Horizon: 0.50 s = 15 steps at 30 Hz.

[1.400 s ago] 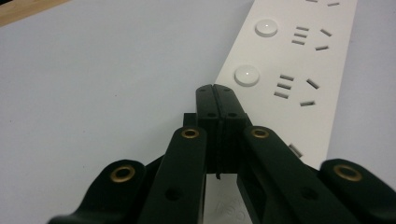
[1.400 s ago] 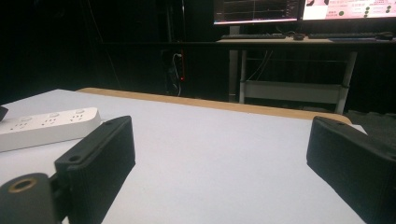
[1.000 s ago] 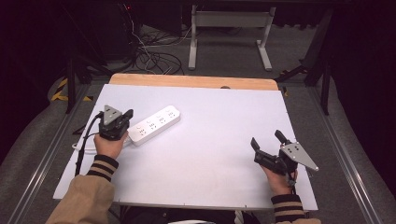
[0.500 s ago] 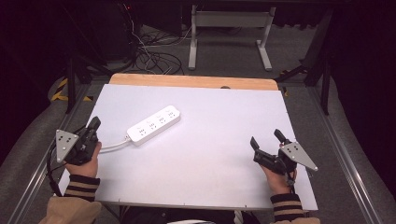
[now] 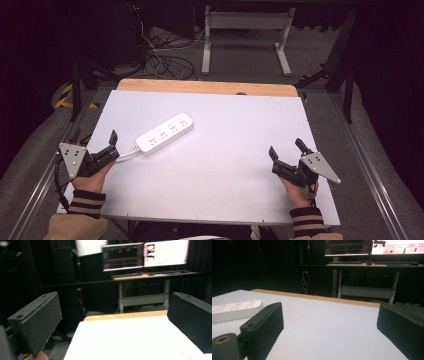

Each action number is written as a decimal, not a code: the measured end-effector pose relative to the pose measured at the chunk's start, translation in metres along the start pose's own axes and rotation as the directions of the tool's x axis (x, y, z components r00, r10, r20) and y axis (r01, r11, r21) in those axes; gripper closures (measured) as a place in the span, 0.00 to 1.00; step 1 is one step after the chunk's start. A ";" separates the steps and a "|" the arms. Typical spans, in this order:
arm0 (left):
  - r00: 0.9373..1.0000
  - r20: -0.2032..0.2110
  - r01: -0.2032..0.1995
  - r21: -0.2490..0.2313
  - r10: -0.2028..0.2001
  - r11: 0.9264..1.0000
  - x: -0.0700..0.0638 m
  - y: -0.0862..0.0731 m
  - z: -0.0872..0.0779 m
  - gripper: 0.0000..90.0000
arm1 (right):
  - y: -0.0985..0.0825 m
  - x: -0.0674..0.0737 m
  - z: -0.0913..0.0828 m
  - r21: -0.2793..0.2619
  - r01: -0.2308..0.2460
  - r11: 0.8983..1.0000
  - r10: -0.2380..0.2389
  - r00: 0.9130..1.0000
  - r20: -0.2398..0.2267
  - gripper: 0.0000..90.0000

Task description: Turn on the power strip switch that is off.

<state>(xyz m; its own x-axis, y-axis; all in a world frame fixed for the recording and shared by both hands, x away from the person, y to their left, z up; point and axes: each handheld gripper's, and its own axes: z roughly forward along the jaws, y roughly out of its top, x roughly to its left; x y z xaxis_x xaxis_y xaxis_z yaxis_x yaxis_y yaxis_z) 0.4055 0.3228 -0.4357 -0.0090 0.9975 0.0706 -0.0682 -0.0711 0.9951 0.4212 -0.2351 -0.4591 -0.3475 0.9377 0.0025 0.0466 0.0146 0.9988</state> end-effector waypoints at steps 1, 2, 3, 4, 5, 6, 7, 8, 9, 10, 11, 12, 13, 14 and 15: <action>1.000 -0.023 0.009 0.013 -0.009 1.000 0.000 0.000 0.001 0.00 | 0.000 0.000 0.000 -0.002 0.004 1.000 -0.004 1.000 0.003 0.08; 0.999 -0.038 0.015 0.025 -0.014 1.000 -0.001 0.000 0.002 0.00 | 0.000 0.000 0.000 -0.002 0.001 1.000 -0.001 1.000 0.005 0.07; 0.999 -0.042 0.015 0.031 -0.014 0.999 0.000 0.000 0.002 0.00 | 0.000 0.000 0.000 -0.002 0.000 1.000 0.000 1.000 0.006 0.07; 0.999 -0.041 0.022 0.033 -0.021 0.999 0.000 0.000 0.003 0.00 | 0.000 0.000 0.000 -0.002 0.000 1.000 0.000 1.000 0.007 0.07; 0.999 -0.040 0.025 0.036 -0.024 0.999 0.001 0.000 0.003 0.00 | 0.000 0.000 0.000 -0.003 0.000 1.000 0.001 1.000 0.008 0.07; 0.999 -0.041 0.028 0.037 -0.027 0.999 0.001 0.000 0.003 0.00 | 0.000 0.000 0.000 -0.003 -0.001 1.000 0.001 1.000 0.007 0.07; 0.999 -0.043 0.026 0.039 -0.024 0.999 0.001 0.000 0.003 0.00 | 0.000 0.000 0.000 -0.002 -0.002 1.000 0.002 1.000 0.006 0.07; 0.999 -0.040 0.025 0.040 -0.024 0.999 0.001 0.000 0.002 0.01 | 0.000 0.000 0.000 -0.001 -0.002 1.000 0.002 1.000 0.007 0.07; 0.999 -0.036 0.028 0.039 -0.027 0.999 0.001 0.000 0.002 0.01 | 0.000 0.000 0.000 -0.001 -0.003 1.000 0.003 1.000 0.006 0.07; 0.999 -0.036 0.032 0.040 -0.031 0.999 0.000 0.000 0.003 0.01 | 0.000 0.000 0.000 -0.001 -0.003 1.000 0.003 1.000 0.006 0.07; 0.999 -0.036 0.033 0.041 -0.032 0.999 0.000 0.000 0.003 0.01 | 0.000 0.000 0.000 -0.001 -0.003 1.000 0.003 1.000 0.004 0.07; 0.999 -0.035 0.032 0.042 -0.030 0.999 0.000 0.001 0.003 0.01 | 0.000 0.000 0.000 0.000 -0.004 1.000 0.004 1.000 0.003 0.07; 0.999 -0.035 0.032 0.042 -0.030 0.999 0.001 0.001 0.002 0.02 | 0.000 0.000 0.000 -0.001 -0.004 1.000 0.004 1.000 0.004 0.07; 0.999 -0.036 0.031 0.042 -0.029 0.999 0.001 0.001 0.002 0.02 | 0.000 0.000 0.000 -0.002 -0.003 1.000 0.003 1.000 0.002 0.07; 0.999 -0.034 0.033 0.043 -0.031 0.999 0.001 0.001 0.003 0.02 | 0.000 0.000 0.000 -0.002 -0.005 1.000 0.005 1.000 0.002 0.07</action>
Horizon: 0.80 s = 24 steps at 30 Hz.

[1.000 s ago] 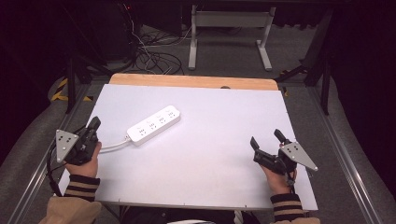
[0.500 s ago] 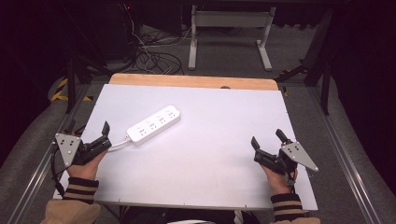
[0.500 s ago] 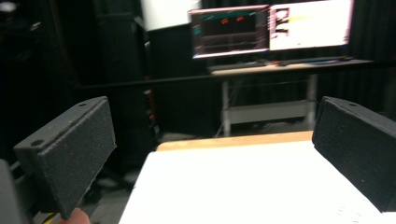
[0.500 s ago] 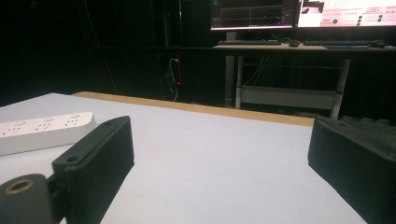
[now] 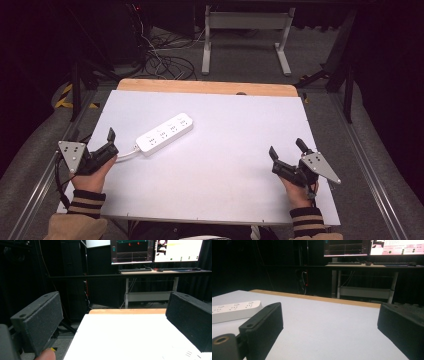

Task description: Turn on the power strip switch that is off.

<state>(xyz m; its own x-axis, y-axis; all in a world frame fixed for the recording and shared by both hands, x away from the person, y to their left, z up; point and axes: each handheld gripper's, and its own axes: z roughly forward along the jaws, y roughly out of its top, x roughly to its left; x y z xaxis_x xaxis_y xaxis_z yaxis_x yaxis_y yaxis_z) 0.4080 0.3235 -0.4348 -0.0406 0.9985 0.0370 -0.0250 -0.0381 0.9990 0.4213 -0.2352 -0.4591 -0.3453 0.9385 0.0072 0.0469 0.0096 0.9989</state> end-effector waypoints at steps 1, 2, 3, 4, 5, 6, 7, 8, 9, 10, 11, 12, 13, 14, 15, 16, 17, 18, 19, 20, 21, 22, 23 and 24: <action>1.000 -0.001 0.003 0.003 -0.003 1.000 0.000 0.000 0.000 0.02 | 0.000 0.000 0.000 0.001 -0.001 1.000 0.001 1.000 0.000 0.07; 1.000 0.000 0.010 0.003 -0.010 1.000 0.000 0.000 0.000 0.02 | 0.000 0.000 0.000 0.002 -0.001 1.000 0.001 1.000 0.000 0.07; 1.000 0.001 0.011 0.006 -0.011 1.000 0.001 0.000 0.000 0.02 | 0.000 0.000 0.000 0.001 -0.001 1.000 0.001 1.000 -0.001 0.07; 1.000 0.004 0.012 0.008 -0.012 1.000 0.000 0.000 0.000 0.02 | 0.000 0.000 0.000 0.000 -0.001 1.000 0.001 1.000 -0.001 0.07; 1.000 0.003 0.016 0.009 -0.016 1.000 0.000 0.000 0.000 0.02 | 0.000 0.000 0.000 0.000 0.000 1.000 0.000 1.000 -0.002 0.07; 1.000 0.004 0.014 0.011 -0.014 1.000 0.000 0.000 0.000 0.02 | 0.000 0.000 0.000 0.001 -0.001 1.000 0.001 1.000 -0.002 0.07; 1.000 0.006 0.012 0.012 -0.012 1.000 0.000 0.000 0.000 0.03 | 0.000 0.000 0.000 0.001 0.000 1.000 0.000 1.000 -0.002 0.07; 1.000 0.006 0.012 0.010 -0.012 1.000 0.000 0.000 0.000 0.03 | 0.000 0.000 0.000 0.000 0.000 1.000 0.000 1.000 -0.002 0.07; 1.000 0.007 0.011 0.011 -0.011 1.000 0.000 0.001 0.000 0.03 | 0.000 0.000 -0.001 0.001 0.000 1.000 0.000 1.000 -0.002 0.07; 1.000 0.008 0.012 0.010 -0.012 1.000 -0.001 0.001 0.000 0.03 | 0.000 0.000 -0.001 0.001 0.000 1.000 0.000 1.000 -0.001 0.07; 1.000 0.008 0.012 0.009 -0.012 1.000 -0.001 0.001 0.000 0.03 | 0.000 0.000 -0.001 0.000 -0.001 1.000 0.001 1.000 -0.001 0.07; 1.000 0.008 0.013 0.009 -0.014 1.000 -0.001 0.001 0.000 0.03 | 0.000 0.000 -0.001 0.000 -0.001 1.000 0.001 1.000 -0.001 0.07; 1.000 0.010 0.012 0.006 -0.012 1.000 -0.001 0.001 0.000 0.03 | 0.000 0.000 -0.001 0.001 0.000 1.000 0.000 1.000 -0.001 0.07; 1.000 0.010 0.010 0.009 -0.010 1.000 -0.001 0.001 0.000 0.04 | 0.000 0.000 -0.001 0.001 -0.002 1.000 0.002 1.000 -0.001 0.07; 1.000 0.010 0.012 0.013 -0.012 1.000 -0.001 0.001 0.000 0.04 | 0.000 0.000 -0.001 0.004 -0.004 1.000 0.004 1.000 0.001 0.07; 1.000 0.012 0.016 0.015 -0.017 1.000 0.000 0.001 0.000 0.04 | 0.000 0.000 -0.001 0.005 -0.004 1.000 0.004 1.000 0.001 0.07; 1.000 0.013 0.018 0.014 -0.018 1.000 0.000 0.001 0.000 0.04 | 0.000 0.000 -0.001 0.003 -0.001 1.000 0.001 1.000 0.000 0.07; 1.000 0.012 0.018 0.013 -0.018 1.000 0.000 0.002 0.000 0.04 | 0.000 0.001 -0.002 -0.001 0.001 1.000 -0.001 1.000 -0.001 0.08; 1.000 0.013 0.018 0.013 -0.018 1.000 -0.001 0.002 0.000 0.04 | 0.000 0.001 -0.002 -0.001 0.001 1.000 -0.001 1.000 0.000 0.08; 1.000 0.015 0.016 0.014 -0.017 1.000 -0.001 0.002 -0.001 0.04 | 0.000 0.001 -0.002 -0.001 0.001 1.000 -0.001 1.000 0.000 0.08; 1.000 0.014 0.016 0.014 -0.016 1.000 -0.001 0.002 0.000 0.04 | 0.000 0.001 -0.002 0.000 0.001 1.000 -0.001 1.000 0.000 0.08; 1.000 0.014 0.015 0.015 -0.015 1.000 -0.001 0.002 0.000 0.04 | 0.000 0.001 -0.002 0.000 0.000 1.000 0.000 1.000 -0.002 0.08; 1.000 0.015 0.014 0.016 -0.015 1.000 -0.001 0.002 0.000 0.04 | 0.000 0.001 -0.002 -0.001 0.003 1.000 -0.003 1.000 -0.002 0.08; 1.000 0.015 0.016 0.017 -0.016 1.000 -0.001 0.001 0.000 0.04 | 0.000 0.001 -0.002 -0.001 0.003 1.000 -0.003 1.000 -0.002 0.08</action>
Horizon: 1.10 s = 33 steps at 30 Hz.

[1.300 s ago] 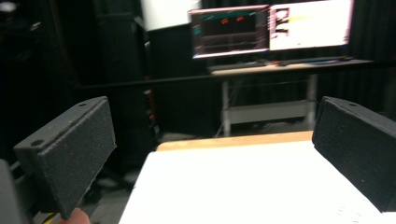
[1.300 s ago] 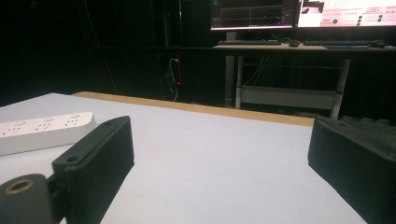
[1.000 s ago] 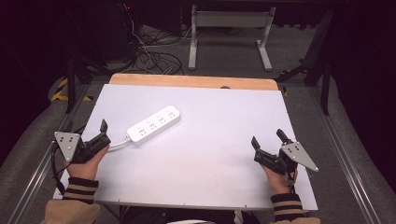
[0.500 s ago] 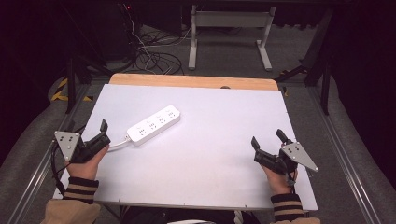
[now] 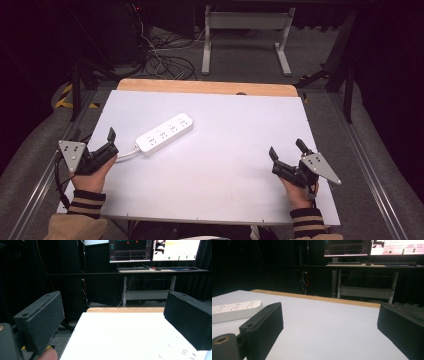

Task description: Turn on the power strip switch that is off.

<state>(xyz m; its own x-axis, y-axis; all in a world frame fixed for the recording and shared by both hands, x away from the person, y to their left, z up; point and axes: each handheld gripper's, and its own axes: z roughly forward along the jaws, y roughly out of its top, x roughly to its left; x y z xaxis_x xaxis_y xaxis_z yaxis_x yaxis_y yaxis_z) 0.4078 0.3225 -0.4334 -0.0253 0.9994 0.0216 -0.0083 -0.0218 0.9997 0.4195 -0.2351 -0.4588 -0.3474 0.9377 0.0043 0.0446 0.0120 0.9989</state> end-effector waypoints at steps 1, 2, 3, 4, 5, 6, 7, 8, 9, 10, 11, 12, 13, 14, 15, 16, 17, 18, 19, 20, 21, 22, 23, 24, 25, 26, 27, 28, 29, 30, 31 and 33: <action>1.000 -0.001 0.001 0.000 -0.001 1.000 0.000 0.000 0.000 0.04 | 0.000 0.000 0.000 -0.001 0.001 1.000 -0.001 1.000 0.000 0.08; 1.000 0.000 -0.001 0.000 0.001 1.000 0.000 0.000 0.000 0.04 | 0.000 0.000 0.000 -0.002 0.001 1.000 -0.001 1.000 0.001 0.08; 1.000 0.000 -0.002 0.000 0.002 1.000 0.000 0.000 0.000 0.04 | 0.000 0.000 0.000 -0.001 0.000 1.000 0.000 1.000 0.001 0.08; 1.000 0.001 -0.001 0.001 0.001 1.000 0.000 0.000 0.000 0.04 | 0.000 0.000 0.000 0.000 -0.003 1.000 0.003 1.000 0.002 0.08; 1.000 0.002 -0.002 0.002 0.002 1.000 -0.001 0.000 0.000 0.04 | 0.000 0.000 0.000 0.001 -0.002 1.000 0.002 1.000 0.002 0.08; 1.000 0.005 -0.002 0.001 0.002 1.000 -0.001 0.000 0.000 0.04 | 0.000 0.000 -0.001 -0.001 0.000 1.000 0.000 1.000 0.001 0.08; 1.000 0.004 -0.001 0.001 0.001 1.000 -0.001 0.000 0.000 0.04 | 0.000 0.000 -0.001 -0.002 0.001 1.000 -0.001 1.000 0.002 0.08; 1.000 0.005 -0.001 0.003 0.001 1.000 -0.001 0.000 0.000 0.04 | 0.000 0.000 -0.001 -0.002 0.002 1.000 -0.002 1.000 0.002 0.08; 1.000 0.002 -0.003 0.003 0.003 1.000 -0.001 0.000 0.001 0.04 | 0.000 0.000 -0.001 -0.001 0.001 1.000 -0.001 1.000 0.002 0.08; 1.000 0.003 -0.003 0.003 0.003 1.000 -0.001 0.000 0.001 0.04 | 0.000 0.000 0.000 -0.001 0.000 1.000 0.000 1.000 0.001 0.08; 1.000 0.003 -0.004 0.003 0.004 1.000 -0.001 0.000 0.001 0.04 | 0.000 0.000 -0.001 -0.001 0.001 1.000 -0.001 1.000 0.002 0.08; 1.000 0.002 -0.004 0.003 0.004 1.000 -0.001 0.000 0.001 0.04 | 0.000 0.000 0.000 -0.002 0.001 1.000 -0.001 1.000 0.002 0.08; 1.000 0.002 -0.004 0.004 0.004 1.000 -0.001 0.000 0.001 0.04 | 0.000 0.000 -0.001 -0.001 0.001 1.000 -0.001 1.000 0.003 0.08; 1.000 0.002 -0.005 0.004 0.005 1.000 -0.001 0.000 0.001 0.04 | 0.000 0.000 -0.001 -0.001 0.000 1.000 0.000 1.000 0.003 0.08; 1.000 0.001 -0.007 0.005 0.007 1.000 -0.001 0.000 0.001 0.04 | 0.000 0.000 -0.001 -0.002 0.000 1.000 0.000 1.000 0.003 0.08; 1.000 0.002 -0.005 0.005 0.005 1.000 -0.001 0.000 0.001 0.04 | 0.000 0.000 -0.001 -0.002 0.000 1.000 0.000 1.000 0.003 0.08; 1.000 0.002 -0.006 0.005 0.006 1.000 -0.001 0.000 0.001 0.04 | 0.000 0.000 -0.001 -0.002 0.000 1.000 0.000 1.000 0.003 0.08; 1.000 0.002 -0.005 0.004 0.005 1.000 -0.001 0.000 0.001 0.04 | 0.000 0.000 -0.001 -0.002 0.001 1.000 -0.001 1.000 0.003 0.08; 1.000 0.002 -0.005 0.004 0.005 1.000 -0.001 0.000 0.001 0.04 | 0.000 0.000 -0.001 -0.001 0.001 1.000 -0.001 1.000 0.003 0.08; 1.000 0.002 -0.006 0.003 0.006 1.000 -0.001 0.000 0.001 0.04 | 0.000 0.000 -0.001 -0.002 0.000 1.000 0.000 1.000 0.002 0.08; 1.000 0.003 -0.006 0.003 0.006 1.000 -0.001 0.000 0.001 0.04 | 0.000 0.000 -0.001 -0.002 -0.001 1.000 0.001 1.000 0.002 0.08; 1.000 0.003 -0.006 0.003 0.006 1.000 -0.001 0.000 0.001 0.04 | 0.000 0.000 -0.001 -0.002 0.000 1.000 0.000 1.000 0.003 0.08; 1.000 0.002 -0.006 0.004 0.006 1.000 -0.001 0.000 0.001 0.04 | 0.000 0.000 -0.001 -0.002 -0.001 1.000 0.001 1.000 0.003 0.08; 1.000 0.003 -0.007 0.004 0.007 1.000 -0.001 0.000 0.001 0.04 | 0.000 0.000 -0.001 -0.002 0.000 1.000 0.000 1.000 0.003 0.08; 1.000 0.003 -0.007 0.004 0.007 1.000 -0.001 0.000 0.001 0.04 | 0.000 0.000 -0.001 -0.002 0.000 1.000 0.000 1.000 0.003 0.08; 1.000 0.003 -0.007 0.004 0.007 1.000 -0.001 0.000 0.001 0.04 | 0.000 0.000 -0.001 -0.001 0.000 1.000 0.000 1.000 0.003 0.08; 1.000 0.002 -0.007 0.004 0.007 1.000 -0.001 0.000 0.001 0.04 | 0.000 0.000 -0.001 -0.002 0.000 1.000 0.000 1.000 0.002 0.08; 1.000 0.003 -0.008 0.005 0.008 1.000 -0.001 0.000 0.001 0.04 | 0.000 0.000 -0.001 -0.002 0.001 1.000 -0.001 1.000 0.003 0.08; 1.000 0.003 -0.009 0.005 0.009 1.000 -0.001 0.000 0.001 0.04 | 0.000 0.000 0.000 -0.002 0.001 1.000 -0.001 1.000 0.002 0.08; 1.000 0.006 -0.011 0.008 0.011 1.000 -0.001 0.000 0.001 0.04 | 0.000 0.000 0.000 0.001 -0.003 1.000 0.003 1.000 0.002 0.08; 1.000 0.006 -0.003 0.008 0.003 1.000 -0.002 -0.001 0.002 0.04 | 0.000 0.000 0.000 0.001 -0.004 1.000 0.004 1.000 0.001 0.08; 1.000 0.004 -0.002 0.007 0.002 1.000 -0.002 -0.001 0.002 0.04 | 0.000 0.000 0.000 0.001 -0.004 1.000 0.004 1.000 0.002 0.08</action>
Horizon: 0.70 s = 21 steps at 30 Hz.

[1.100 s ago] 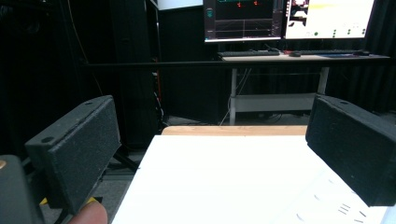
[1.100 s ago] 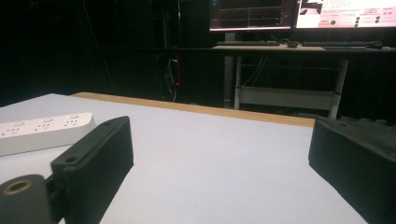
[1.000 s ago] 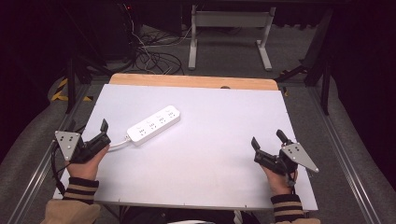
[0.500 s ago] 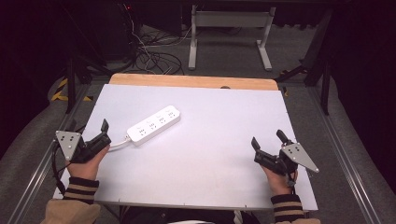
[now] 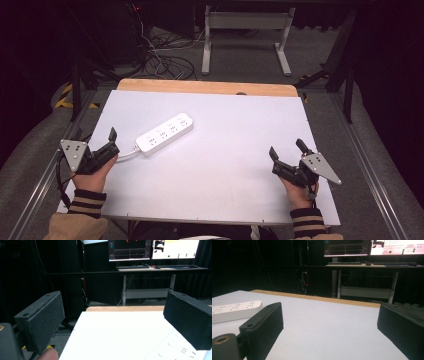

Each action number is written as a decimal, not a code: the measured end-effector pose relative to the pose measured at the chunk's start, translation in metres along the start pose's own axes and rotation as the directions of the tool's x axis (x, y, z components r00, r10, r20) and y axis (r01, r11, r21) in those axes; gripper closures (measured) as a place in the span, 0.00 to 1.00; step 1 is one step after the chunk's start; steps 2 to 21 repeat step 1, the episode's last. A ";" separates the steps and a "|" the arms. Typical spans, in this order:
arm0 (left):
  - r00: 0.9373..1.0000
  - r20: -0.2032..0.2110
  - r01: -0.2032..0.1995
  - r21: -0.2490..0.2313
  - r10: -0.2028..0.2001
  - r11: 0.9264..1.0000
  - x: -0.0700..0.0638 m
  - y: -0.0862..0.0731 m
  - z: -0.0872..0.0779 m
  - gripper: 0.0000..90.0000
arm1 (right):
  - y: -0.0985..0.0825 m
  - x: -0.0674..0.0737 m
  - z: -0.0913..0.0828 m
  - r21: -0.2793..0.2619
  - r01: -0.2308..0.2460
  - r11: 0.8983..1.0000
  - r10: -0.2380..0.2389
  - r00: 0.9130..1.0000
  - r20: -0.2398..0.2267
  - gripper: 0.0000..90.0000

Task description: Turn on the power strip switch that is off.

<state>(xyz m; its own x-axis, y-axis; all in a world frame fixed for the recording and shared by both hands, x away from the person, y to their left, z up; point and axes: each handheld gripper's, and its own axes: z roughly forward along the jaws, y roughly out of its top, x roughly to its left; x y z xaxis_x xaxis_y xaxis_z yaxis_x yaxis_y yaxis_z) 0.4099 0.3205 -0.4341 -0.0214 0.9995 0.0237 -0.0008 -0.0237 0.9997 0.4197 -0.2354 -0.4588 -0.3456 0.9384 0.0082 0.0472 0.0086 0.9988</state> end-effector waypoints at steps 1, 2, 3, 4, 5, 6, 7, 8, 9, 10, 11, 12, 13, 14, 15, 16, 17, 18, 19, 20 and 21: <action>1.000 -0.001 -0.002 0.001 0.002 1.000 0.000 0.000 0.000 0.04 | 0.000 0.000 0.000 0.001 0.000 1.000 0.000 1.000 -0.001 0.08; 1.000 -0.001 -0.002 0.001 0.002 1.000 0.000 0.000 0.000 0.04 | 0.000 0.000 0.000 0.001 0.000 1.000 0.000 1.000 -0.001 0.08; 1.000 -0.001 -0.002 0.001 0.002 1.000 0.000 0.000 0.000 0.04 | 0.000 0.000 0.000 0.001 0.000 1.000 0.000 1.000 -0.001 0.08; 1.000 -0.001 -0.002 0.001 0.002 1.000 0.000 0.000 0.000 0.04 | 0.000 0.000 0.000 0.001 0.000 1.000 0.000 1.000 -0.001 0.08; 1.000 -0.001 -0.002 0.001 0.002 1.000 0.000 0.000 0.000 0.04 | 0.000 0.000 0.000 0.001 0.000 1.000 0.000 1.000 -0.001 0.08; 1.000 -0.001 -0.002 0.001 0.002 1.000 0.000 0.000 0.000 0.04 | 0.000 0.000 0.000 0.001 0.000 1.000 0.000 1.000 -0.001 0.08; 1.000 -0.001 -0.002 0.001 0.002 1.000 0.000 0.000 0.000 0.04 | 0.000 0.000 0.000 0.001 0.000 1.000 0.000 1.000 -0.001 0.08; 1.000 -0.001 -0.002 0.001 0.002 1.000 0.000 0.000 0.000 0.04 | 0.000 0.000 0.000 0.001 0.000 1.000 0.000 1.000 -0.001 0.08; 1.000 -0.001 -0.002 0.001 0.002 1.000 0.000 0.000 0.000 0.04 | 0.000 0.000 0.000 0.001 0.000 1.000 0.000 1.000 -0.001 0.08; 1.000 -0.001 -0.002 0.001 0.002 1.000 0.000 0.000 0.000 0.04 | 0.000 0.000 0.000 0.001 0.000 1.000 0.000 1.000 -0.001 0.08; 1.000 -0.001 -0.002 0.001 0.002 1.000 0.000 0.000 0.000 0.04 | 0.000 0.000 0.000 0.001 0.000 1.000 0.000 1.000 -0.001 0.08; 1.000 -0.001 -0.002 0.001 0.002 1.000 0.000 0.000 0.000 0.04 | 0.000 0.000 0.000 0.001 0.000 1.000 0.000 1.000 -0.001 0.08; 1.000 -0.001 -0.002 0.001 0.002 1.000 0.000 0.000 0.000 0.04 | 0.000 0.000 0.000 0.001 0.000 1.000 0.000 1.000 -0.001 0.08; 1.000 -0.001 -0.002 0.001 0.002 1.000 0.000 0.000 0.000 0.04 | 0.000 0.000 0.000 0.001 0.000 1.000 0.000 1.000 -0.001 0.08; 1.000 -0.001 -0.002 0.001 0.002 1.000 0.000 0.000 0.000 0.04 | 0.000 0.000 0.000 0.001 0.000 1.000 0.000 1.000 -0.001 0.08; 1.000 -0.001 -0.002 0.001 0.002 1.000 0.000 0.000 0.000 0.04 | 0.000 0.000 0.000 0.001 0.000 1.000 0.000 1.000 -0.001 0.08; 1.000 -0.001 -0.002 0.001 0.002 1.000 0.000 0.000 0.000 0.04 | 0.000 0.000 0.000 0.001 0.000 1.000 0.000 1.000 -0.001 0.08; 1.000 -0.001 -0.002 0.001 0.002 1.000 0.000 0.000 0.000 0.04 | 0.000 0.000 0.000 0.001 0.000 1.000 0.000 1.000 -0.001 0.08; 1.000 -0.001 -0.002 0.001 0.002 1.000 0.000 0.000 0.000 0.04 | 0.000 0.000 0.000 0.001 0.000 1.000 0.000 1.000 -0.001 0.08; 1.000 -0.001 -0.002 0.001 0.002 1.000 0.000 0.000 0.000 0.04 | 0.000 0.000 0.000 0.001 0.000 1.000 0.000 1.000 -0.001 0.08; 1.000 -0.001 -0.002 0.001 0.002 1.000 0.000 0.000 0.000 0.04 | 0.000 0.000 0.000 0.001 0.000 1.000 0.000 1.000 -0.001 0.08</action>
